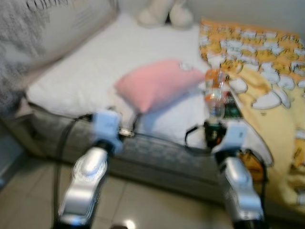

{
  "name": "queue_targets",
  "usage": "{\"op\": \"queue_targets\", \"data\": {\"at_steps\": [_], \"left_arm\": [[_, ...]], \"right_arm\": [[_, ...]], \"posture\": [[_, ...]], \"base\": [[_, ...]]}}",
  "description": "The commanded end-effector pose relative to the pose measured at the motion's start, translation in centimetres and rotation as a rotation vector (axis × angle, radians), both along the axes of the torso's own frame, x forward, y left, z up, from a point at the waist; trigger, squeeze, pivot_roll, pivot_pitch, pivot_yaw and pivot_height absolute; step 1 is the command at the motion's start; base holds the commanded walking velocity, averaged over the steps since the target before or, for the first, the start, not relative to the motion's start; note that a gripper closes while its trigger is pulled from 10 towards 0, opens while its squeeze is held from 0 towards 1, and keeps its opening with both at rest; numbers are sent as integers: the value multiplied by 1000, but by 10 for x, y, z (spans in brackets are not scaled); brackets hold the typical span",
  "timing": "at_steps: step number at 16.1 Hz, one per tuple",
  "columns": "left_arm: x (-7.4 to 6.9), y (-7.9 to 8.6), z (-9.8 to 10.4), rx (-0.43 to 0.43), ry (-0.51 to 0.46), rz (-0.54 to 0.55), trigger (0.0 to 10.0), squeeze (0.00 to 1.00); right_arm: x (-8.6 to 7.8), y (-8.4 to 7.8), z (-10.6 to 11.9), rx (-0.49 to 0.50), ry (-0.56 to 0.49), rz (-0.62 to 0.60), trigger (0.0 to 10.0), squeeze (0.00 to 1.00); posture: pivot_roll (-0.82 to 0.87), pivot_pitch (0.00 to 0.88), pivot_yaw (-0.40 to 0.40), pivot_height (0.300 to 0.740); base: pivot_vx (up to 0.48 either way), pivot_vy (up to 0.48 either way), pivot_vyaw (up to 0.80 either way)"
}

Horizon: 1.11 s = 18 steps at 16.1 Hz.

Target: Clean up the room

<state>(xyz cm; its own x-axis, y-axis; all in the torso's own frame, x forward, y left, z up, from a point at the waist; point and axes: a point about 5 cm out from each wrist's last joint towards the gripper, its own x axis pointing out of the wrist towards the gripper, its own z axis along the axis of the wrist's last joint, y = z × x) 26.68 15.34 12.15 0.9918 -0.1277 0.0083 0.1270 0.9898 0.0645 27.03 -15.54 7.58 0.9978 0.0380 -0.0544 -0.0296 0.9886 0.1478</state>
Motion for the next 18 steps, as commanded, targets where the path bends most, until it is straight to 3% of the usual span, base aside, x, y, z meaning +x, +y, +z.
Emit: {"op": "queue_targets", "data": {"at_steps": [1, 3, 4, 5, 7, 8, 14, 16, 18], "left_arm": [[2, 6, -2, -26, 9, 59, 10000, 0], [-4, 23, -9, -47, 37, 151, 10000, 0], [-13, 26, -14, -24, 56, 147, 10000, 0], [-20, 27, -19, 0, 73, 132, 10000, 0], [-48, 31, -32, 64, 115, 44, 10000, 0], [-54, 30, -32, 61, 108, 24, 10000, 0], [-15, 13, -11, 29, 7, 23, 10000, 0], [-16, 8, -14, 51, 15, -29, 10000, 0], [-9, 5, -16, 58, 29, -23, 10000, 0]], "right_arm": [[-4, -16, 6, -22, -42, -45, 10000, 0], [-19, -27, -1, -15, -27, -89, 10000, 0], [-30, -30, -6, -17, -11, -85, 10000, 0], [-36, -31, -8, -19, -1, -77, 10000, 0], [-54, -29, -12, -41, 23, -15, 10000, 0], [-56, -29, -12, -54, 23, 2, 10000, 0], [-24, -27, -5, -22, 4, -32, 10000, 0], [-22, -23, -2, -17, -4, -8, 10000, 0], [-27, -25, -7, -17, 15, -3, 10000, 0]], "posture": [[97, 0, 0, 731], [87, 0, 1, 731], [84, 0, 3, 731], [77, 0, 5, 731], [67, 0, 8, 731], [59, 0, 6, 731], [57, 0, -7, 731], [51, 0, -9, 731], [45, 0, -5, 731]], "base": [[0, 0, 0], [0, 0, 0], [0, 0, 0], [0, 0, 0], [0, 0, 0], [0, 0, 0], [0, 0, 592], [0, 0, 672], [0, 0, 644]]}}
